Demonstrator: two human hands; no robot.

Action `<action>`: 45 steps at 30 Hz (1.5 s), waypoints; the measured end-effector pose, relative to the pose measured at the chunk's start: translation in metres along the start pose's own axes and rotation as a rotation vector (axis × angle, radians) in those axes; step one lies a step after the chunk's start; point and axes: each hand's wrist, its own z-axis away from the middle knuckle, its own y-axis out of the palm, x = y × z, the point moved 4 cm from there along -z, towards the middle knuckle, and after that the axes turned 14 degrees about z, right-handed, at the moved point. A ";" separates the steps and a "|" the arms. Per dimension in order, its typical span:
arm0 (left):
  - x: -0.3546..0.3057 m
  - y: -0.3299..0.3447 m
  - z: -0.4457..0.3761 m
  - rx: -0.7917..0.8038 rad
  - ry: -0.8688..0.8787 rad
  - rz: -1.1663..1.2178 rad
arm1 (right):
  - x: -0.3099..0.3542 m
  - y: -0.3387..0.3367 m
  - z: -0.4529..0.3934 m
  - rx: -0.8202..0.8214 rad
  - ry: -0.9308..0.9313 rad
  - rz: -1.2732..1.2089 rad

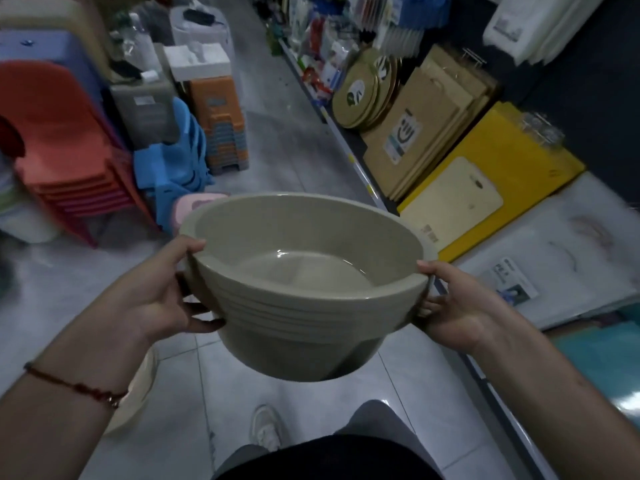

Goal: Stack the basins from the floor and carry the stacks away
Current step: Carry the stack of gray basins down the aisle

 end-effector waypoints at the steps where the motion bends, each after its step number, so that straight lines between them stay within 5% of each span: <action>1: -0.010 0.006 -0.007 0.007 0.007 -0.011 | 0.005 0.005 -0.007 -0.006 0.011 -0.021; 11: -0.068 0.091 -0.070 -0.036 0.028 -0.073 | 0.102 0.030 -0.083 -0.039 0.010 -0.125; 25: -0.110 0.253 -0.185 -0.146 0.005 0.003 | 0.301 0.035 -0.198 0.016 -0.197 0.296; 45: -0.335 0.353 -0.358 -0.094 0.053 0.045 | 0.507 0.231 -0.310 -0.073 -0.196 0.263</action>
